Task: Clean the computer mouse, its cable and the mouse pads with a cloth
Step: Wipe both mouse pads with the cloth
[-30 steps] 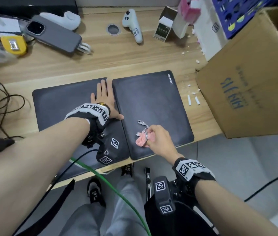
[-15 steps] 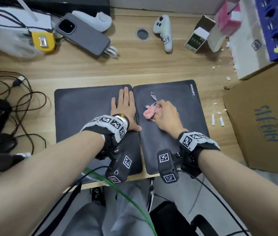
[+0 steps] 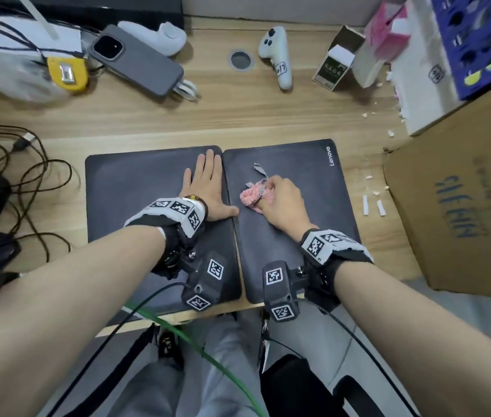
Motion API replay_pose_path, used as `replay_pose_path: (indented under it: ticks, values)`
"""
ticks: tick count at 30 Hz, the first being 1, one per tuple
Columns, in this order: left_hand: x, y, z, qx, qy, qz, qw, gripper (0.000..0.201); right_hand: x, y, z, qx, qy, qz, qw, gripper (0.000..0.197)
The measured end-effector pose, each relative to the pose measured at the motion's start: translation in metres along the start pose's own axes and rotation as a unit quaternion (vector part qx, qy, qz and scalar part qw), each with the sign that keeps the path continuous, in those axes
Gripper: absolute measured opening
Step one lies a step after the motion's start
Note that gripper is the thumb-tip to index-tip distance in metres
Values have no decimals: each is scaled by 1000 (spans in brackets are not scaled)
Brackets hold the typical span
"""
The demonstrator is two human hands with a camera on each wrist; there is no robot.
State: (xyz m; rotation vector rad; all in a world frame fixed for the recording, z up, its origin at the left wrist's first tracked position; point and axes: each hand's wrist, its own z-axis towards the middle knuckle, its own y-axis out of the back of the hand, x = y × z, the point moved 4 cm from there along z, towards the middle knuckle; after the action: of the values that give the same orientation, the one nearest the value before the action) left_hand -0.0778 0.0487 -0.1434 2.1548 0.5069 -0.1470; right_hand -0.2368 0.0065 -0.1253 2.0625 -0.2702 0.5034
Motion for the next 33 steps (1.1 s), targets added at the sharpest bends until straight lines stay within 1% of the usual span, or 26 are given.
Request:
replay_pose_path:
  ticks: [2,6,9,12,15,20,25,27,30,32,33]
  values:
    - [-2,4,1,-11,-3,0,1000,123,-7,-5,-14,5,-13,3,1000,39]
    - [2,8,7,-29,-21,25,999,129,-11,-7,-21,29,-23,-11,999,44]
    - [2,11,13,-15,-39,56,998,129,-10,-4,-15,35,-21,-21,999,44]
    - [1,14,19,4,-52,74,996,130,-1,1,-2,18,-11,-18,1000,40]
    - [1,10,18,-6,-54,69,996,133,15,1,17,11,17,-36,999,35]
    - [9,10,24,-25,-39,44,998,147,43,2,55,8,46,-42,998,30]
    - [9,10,25,-16,-33,48,998,146,63,4,87,-14,67,-31,997,26]
    - [9,12,26,-17,-31,47,998,145,65,4,92,-19,74,-21,997,27]
    - [9,13,26,-3,-26,45,999,144,61,5,91,0,82,6,997,30]
    - [10,15,26,5,-17,52,999,146,52,10,84,9,79,16,997,29]
    - [9,15,26,12,-12,54,998,147,40,15,77,9,70,15,997,29]
